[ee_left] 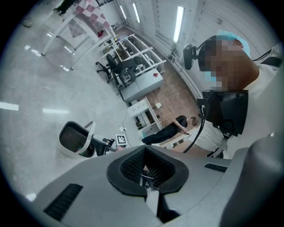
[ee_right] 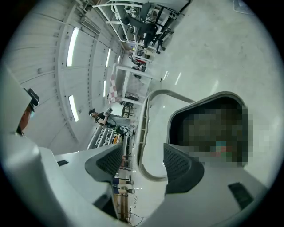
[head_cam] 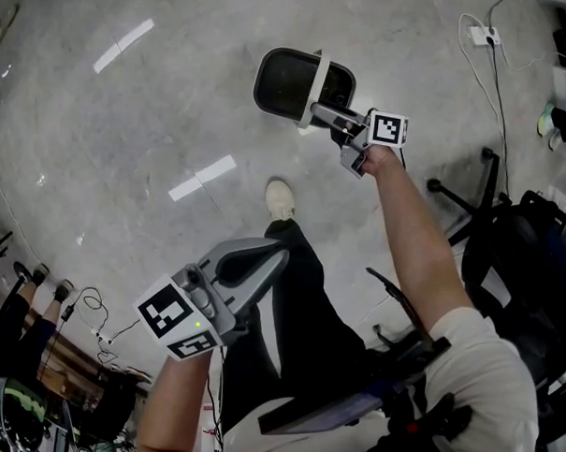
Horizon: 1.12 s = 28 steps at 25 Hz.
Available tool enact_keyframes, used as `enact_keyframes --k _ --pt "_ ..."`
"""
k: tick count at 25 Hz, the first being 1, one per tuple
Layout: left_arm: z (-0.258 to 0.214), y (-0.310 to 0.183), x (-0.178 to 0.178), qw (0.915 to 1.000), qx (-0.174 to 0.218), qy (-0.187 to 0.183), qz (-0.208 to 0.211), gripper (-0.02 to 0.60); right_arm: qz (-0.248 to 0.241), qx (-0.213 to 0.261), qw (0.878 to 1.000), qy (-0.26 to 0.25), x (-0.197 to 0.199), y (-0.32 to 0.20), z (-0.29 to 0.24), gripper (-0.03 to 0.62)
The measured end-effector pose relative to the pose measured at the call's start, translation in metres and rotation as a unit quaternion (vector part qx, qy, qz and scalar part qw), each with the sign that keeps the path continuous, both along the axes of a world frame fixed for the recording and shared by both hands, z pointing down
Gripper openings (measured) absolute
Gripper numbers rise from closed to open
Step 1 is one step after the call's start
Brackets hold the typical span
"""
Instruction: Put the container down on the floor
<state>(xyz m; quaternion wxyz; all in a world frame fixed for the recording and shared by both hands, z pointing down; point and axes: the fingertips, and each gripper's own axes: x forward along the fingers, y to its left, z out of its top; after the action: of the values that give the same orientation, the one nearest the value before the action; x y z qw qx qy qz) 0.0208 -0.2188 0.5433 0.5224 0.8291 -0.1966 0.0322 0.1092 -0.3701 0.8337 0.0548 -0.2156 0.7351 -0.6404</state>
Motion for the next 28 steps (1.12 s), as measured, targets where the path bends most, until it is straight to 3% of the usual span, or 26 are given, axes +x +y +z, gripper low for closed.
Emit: enact_keyframes --k 5,10,11,13,15,17,23,28 --pt "-0.021 0.017 0.003 0.9991 0.014 -0.008 0.038 0.009 0.037 -0.017 0.999 0.021 0.033 0.029 -0.025 0.242" --pt "-0.054 0.038 0.000 0.9973 0.031 -0.005 0.066 0.009 0.060 -0.023 0.989 0.132 0.072 0.086 -0.052 0.241" --pt "-0.062 0.044 0.001 0.9965 0.040 -0.006 0.074 0.009 0.061 -0.022 0.988 0.140 0.073 0.099 -0.064 0.232" --pt "-0.079 0.056 -0.002 0.9943 0.059 -0.010 0.088 0.009 0.074 -0.015 0.986 0.147 0.073 0.125 -0.094 0.150" --pt "-0.096 0.067 -0.011 0.9927 0.074 -0.015 0.095 0.009 0.093 -0.010 0.983 0.156 0.068 0.151 -0.128 0.064" --pt "-0.115 0.079 -0.023 0.9916 0.083 -0.017 0.097 0.009 0.100 0.006 0.981 0.164 0.056 0.175 -0.166 0.032" --pt "-0.168 0.132 -0.045 0.9848 0.119 -0.018 0.125 0.009 0.088 0.085 0.980 0.155 0.011 0.231 -0.293 0.018" --pt "-0.213 0.184 -0.063 0.9806 0.141 -0.010 0.136 0.009 0.036 0.144 0.974 0.171 -0.039 0.289 -0.383 0.017"
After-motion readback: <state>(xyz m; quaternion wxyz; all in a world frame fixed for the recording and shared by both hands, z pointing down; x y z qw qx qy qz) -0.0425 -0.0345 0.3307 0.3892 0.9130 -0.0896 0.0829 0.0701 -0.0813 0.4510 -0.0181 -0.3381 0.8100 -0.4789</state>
